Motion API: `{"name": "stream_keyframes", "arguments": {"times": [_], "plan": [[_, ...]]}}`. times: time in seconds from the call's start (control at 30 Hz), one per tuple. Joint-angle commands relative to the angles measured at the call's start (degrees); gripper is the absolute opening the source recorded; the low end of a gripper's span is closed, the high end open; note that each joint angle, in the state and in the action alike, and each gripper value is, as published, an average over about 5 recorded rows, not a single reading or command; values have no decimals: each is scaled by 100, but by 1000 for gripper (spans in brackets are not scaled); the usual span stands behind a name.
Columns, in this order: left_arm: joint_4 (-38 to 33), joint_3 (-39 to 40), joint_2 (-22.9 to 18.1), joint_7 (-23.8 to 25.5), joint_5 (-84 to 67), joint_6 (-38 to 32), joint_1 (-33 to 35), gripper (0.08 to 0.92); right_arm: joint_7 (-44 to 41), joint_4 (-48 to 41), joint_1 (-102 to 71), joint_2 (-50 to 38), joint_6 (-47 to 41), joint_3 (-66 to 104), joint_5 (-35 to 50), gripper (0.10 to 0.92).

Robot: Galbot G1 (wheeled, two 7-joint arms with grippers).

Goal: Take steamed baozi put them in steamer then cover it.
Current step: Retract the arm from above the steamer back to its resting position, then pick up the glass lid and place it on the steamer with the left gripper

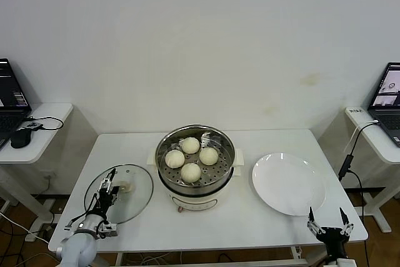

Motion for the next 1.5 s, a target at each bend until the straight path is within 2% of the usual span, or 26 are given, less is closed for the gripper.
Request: {"name": "stream_keyframes", "arguments": {"times": [0.03,0.33,0.67,0.8,0.93,1.23,1.5], "plan": [[115,28,37,142,-10,25,-94,695,-1,-89,4,9,15,-12,-58,823],[370,23,20,140,-39,44,-198,435,-1,-113,3,36,17,-50,-110,823],[357,-82,-103,-258,-96,-43,-148,166,-3,-130,-1,41,27,-64,-145,823],[0,-186,-110,-436,-46,-41,8,147,-3,-128,-9,38,35,-92,-167,823],[-636,-296,1,-374,-157,91,271,147,-2,-130,-12,18,41,-119,-192,823],[-2431,-616,583,469,-950,734,1083,147,-12,12,-59,-80,-4,-216,-213,823],[-4049,-703,1116,1309,-1565,1785,1606,147,-15,33,-102,-148,16,-326,-314,823]]}}
